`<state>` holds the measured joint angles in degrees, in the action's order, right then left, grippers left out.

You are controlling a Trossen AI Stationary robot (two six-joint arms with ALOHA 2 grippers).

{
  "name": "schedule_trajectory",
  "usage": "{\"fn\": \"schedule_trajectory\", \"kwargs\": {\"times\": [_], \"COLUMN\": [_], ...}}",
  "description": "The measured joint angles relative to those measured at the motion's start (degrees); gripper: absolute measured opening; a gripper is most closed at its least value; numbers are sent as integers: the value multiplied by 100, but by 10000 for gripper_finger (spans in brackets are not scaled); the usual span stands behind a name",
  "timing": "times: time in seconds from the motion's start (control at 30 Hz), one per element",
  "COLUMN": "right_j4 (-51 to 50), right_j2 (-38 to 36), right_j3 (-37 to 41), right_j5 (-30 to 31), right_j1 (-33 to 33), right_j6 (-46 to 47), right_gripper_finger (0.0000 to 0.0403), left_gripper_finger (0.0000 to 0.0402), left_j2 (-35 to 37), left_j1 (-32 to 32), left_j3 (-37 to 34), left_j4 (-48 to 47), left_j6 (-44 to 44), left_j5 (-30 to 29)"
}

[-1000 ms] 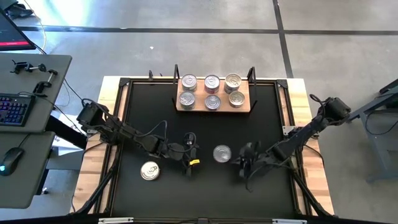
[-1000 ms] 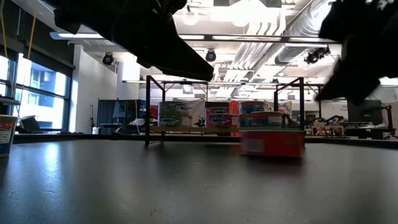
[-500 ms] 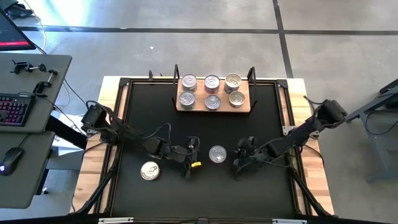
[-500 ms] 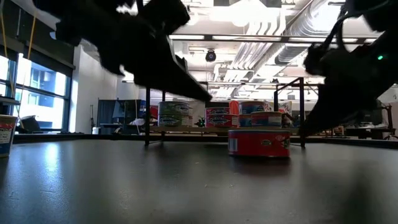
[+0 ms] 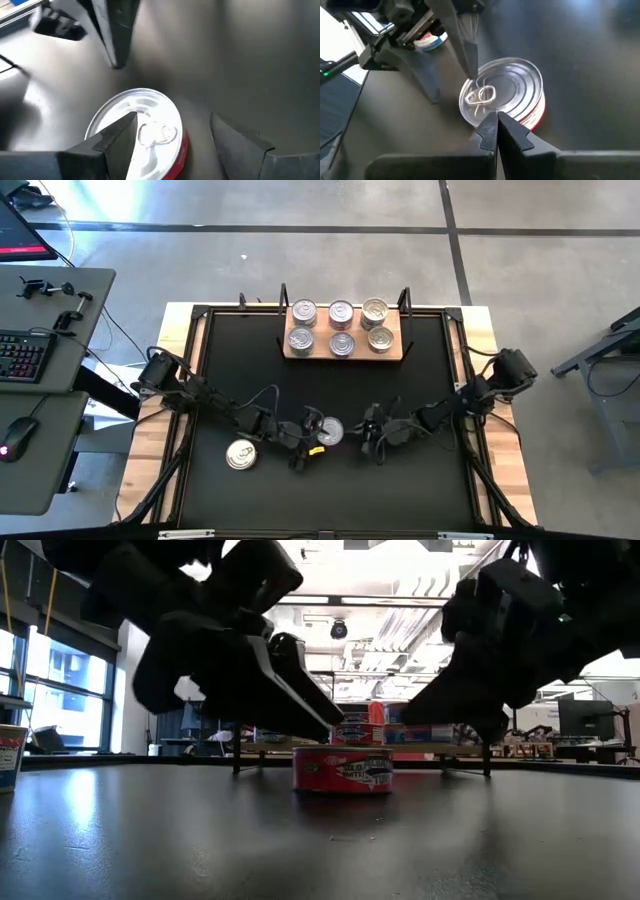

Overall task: Stack canned seafood by type on shelf
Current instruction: Stack the red tuna can on top of the red tuna can on the shelf

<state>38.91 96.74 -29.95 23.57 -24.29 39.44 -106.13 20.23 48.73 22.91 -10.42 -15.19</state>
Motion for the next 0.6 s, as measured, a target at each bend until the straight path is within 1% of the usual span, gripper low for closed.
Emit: {"fn": "schedule_trajectory", "kwargs": {"times": [0.1,0.2,0.33,0.47,0.6], "right_j4": [-12,-15,157,654,1027], "right_j2": [-5,-5,-5,-8,-10], "right_j3": [0,0,2,2,2], "right_j5": [-4,-4,0,2,2], "right_j1": [-4,-48,-178,-302,-383], "right_j6": [-141,-424,-1211,-2099,-2903], "right_gripper_finger": [0,0,0,0,0], "left_gripper_finger": [236,221,190,155,110], "left_j2": [0,0,0,9,-26], "left_j1": [-54,-161,-299,-416,-502], "left_j3": [0,0,0,9,16], "left_j4": [-145,-355,-579,-846,-853], "left_j6": [-170,-183,-307,-481,-507], "left_j5": [69,77,246,397,492]}}
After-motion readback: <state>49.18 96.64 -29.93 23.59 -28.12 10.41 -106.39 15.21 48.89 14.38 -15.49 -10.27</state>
